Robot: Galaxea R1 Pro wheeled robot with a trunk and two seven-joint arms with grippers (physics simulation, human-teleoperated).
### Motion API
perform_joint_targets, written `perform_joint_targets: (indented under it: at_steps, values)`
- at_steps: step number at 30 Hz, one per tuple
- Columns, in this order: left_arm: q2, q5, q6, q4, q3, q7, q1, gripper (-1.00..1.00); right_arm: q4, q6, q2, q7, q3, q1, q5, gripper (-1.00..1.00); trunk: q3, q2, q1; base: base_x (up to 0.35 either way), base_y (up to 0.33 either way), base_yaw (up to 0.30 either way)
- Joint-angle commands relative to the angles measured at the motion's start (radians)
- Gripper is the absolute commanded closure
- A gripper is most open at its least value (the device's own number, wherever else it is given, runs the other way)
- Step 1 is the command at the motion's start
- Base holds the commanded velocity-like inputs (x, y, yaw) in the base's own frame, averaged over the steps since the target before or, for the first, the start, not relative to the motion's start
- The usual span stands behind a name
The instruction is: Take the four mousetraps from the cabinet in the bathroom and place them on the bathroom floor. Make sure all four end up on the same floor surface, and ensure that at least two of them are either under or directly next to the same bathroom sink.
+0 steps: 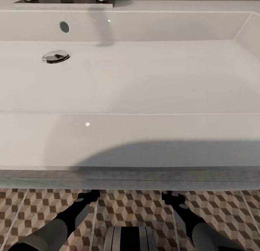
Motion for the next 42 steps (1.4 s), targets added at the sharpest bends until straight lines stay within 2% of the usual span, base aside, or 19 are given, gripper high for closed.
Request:
perform_joint_targets:
  at_steps: [1, 2, 3, 33, 42]
  values:
    - [0.001, 0.006, 0.002, 0.001, -0.009, 0.009, 0.000, 1.00, 0.001, -0.003, 0.001, -0.002, -0.008, 0.000, 0.009, -1.00, -0.001, 0.000, 0.000, 0.000, 0.000, 0.000]
    - [0.001, 0.006, 0.002, 0.002, -0.009, 0.009, 0.000, 1.00, 0.001, -0.003, 0.001, -0.002, -0.008, 0.000, 0.009, -1.00, -0.001, 0.000, 0.000, 0.000, 0.000, 0.000]
    - [0.001, 0.006, 0.002, 0.003, -0.009, 0.009, 0.000, -1.00, 0.001, -0.003, 0.001, -0.002, -0.008, 0.000, 0.009, -1.00, -0.001, 0.000, 0.000, 0.000, 0.000, 0.000]
    - [0.000, 0.000, -0.019, 0.005, -0.010, 0.007, 0.000, -1.00, 0.001, -0.004, 0.001, -0.002, -0.009, 0.000, 0.009, -1.00, -0.001, 0.000, 0.000, 0.000, 0.000, 0.000]
    - [0.003, 0.000, -0.097, 0.003, -0.015, -0.003, 0.001, -1.00, 0.001, -0.004, 0.001, -0.002, -0.009, 0.000, 0.009, -1.00, -0.001, 0.000, 0.000, 0.000, 0.000, 0.000]
